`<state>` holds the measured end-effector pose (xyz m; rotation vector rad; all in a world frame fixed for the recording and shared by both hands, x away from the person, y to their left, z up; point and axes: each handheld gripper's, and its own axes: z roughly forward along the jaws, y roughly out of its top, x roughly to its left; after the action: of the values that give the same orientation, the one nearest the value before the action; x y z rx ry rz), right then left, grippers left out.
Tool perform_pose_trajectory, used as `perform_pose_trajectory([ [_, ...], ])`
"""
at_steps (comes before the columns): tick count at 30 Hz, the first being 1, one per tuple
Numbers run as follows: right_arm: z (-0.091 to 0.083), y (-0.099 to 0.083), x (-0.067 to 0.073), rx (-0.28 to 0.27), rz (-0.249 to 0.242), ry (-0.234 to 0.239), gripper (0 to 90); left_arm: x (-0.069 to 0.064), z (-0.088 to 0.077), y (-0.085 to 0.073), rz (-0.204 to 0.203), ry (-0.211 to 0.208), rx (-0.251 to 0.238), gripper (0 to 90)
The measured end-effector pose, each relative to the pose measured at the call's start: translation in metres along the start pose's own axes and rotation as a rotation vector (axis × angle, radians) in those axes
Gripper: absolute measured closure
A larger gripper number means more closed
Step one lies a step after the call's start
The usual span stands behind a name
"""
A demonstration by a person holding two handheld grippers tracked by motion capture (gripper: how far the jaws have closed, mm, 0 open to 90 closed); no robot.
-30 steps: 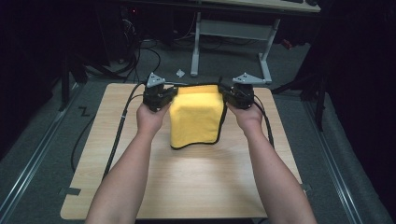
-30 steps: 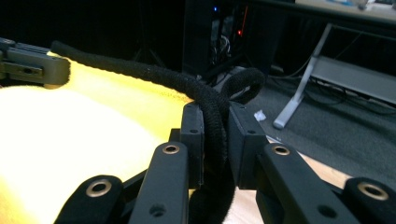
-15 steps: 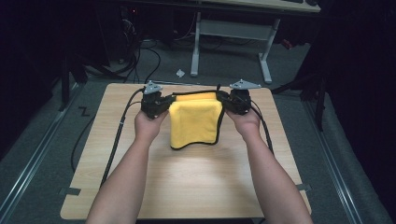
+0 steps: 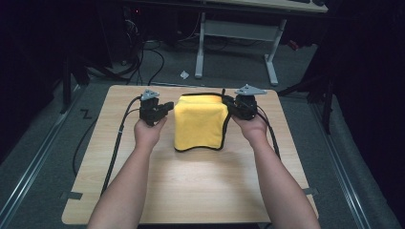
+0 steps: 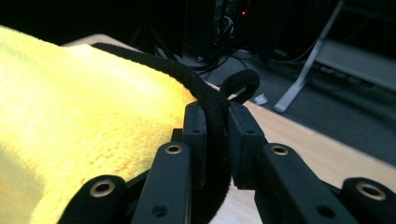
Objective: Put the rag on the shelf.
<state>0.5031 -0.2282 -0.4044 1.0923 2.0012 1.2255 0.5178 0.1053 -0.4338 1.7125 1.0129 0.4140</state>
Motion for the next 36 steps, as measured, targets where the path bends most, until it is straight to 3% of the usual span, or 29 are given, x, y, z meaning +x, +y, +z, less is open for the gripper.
perform_pose_trajectory([
  [2, 0.0, -0.001, -0.004, -0.003, 0.023, 0.007, 79.3, -0.002, -0.003, 0.004, 0.006, -0.005, -0.018, 84.0],
  [5, 0.0, -0.001, 0.0, -0.001, 0.006, 0.001, 79.3, -0.007, -0.007, 0.012, 0.007, -0.02, -0.043, 79.7],
  [7, 0.001, 0.0, 0.002, -0.004, 0.0, -0.003, 79.3, -0.011, -0.01, 0.015, 0.017, -0.007, -0.079, 76.7],
  [9, 0.002, -0.001, 0.001, -0.006, 0.013, 0.005, 79.3, -0.015, -0.01, 0.017, 0.05, 0.014, -0.073, 70.8],
  [12, 0.003, -0.002, -0.001, -0.006, 0.03, 0.012, 79.3, -0.017, -0.004, 0.014, 0.078, 0.01, -0.041, 66.8],
  [14, 0.003, -0.002, -0.002, -0.002, 0.028, 0.013, 79.3, -0.015, -0.002, 0.013, 0.055, 0.003, -0.036, 66.2],
  [18, 0.004, -0.002, -0.002, 0.0, 0.027, 0.02, 79.5, -0.011, -0.009, 0.02, 0.003, -0.021, -0.089, 65.8],
  [22, 0.008, -0.004, -0.003, 0.004, 0.055, 0.047, 80.2, -0.019, -0.008, 0.022, 0.047, -0.023, -0.06, 67.2],
  [30, 0.022, -0.016, -0.014, 0.054, 0.127, 0.117, 80.3, -0.022, -0.001, 0.014, 0.053, -0.035, -0.007, 69.2],
  [36, 0.027, -0.024, -0.016, 0.086, 0.129, 0.112, 79.8, -0.022, -0.005, 0.007, 0.055, -0.028, 0.002, 67.5],
])
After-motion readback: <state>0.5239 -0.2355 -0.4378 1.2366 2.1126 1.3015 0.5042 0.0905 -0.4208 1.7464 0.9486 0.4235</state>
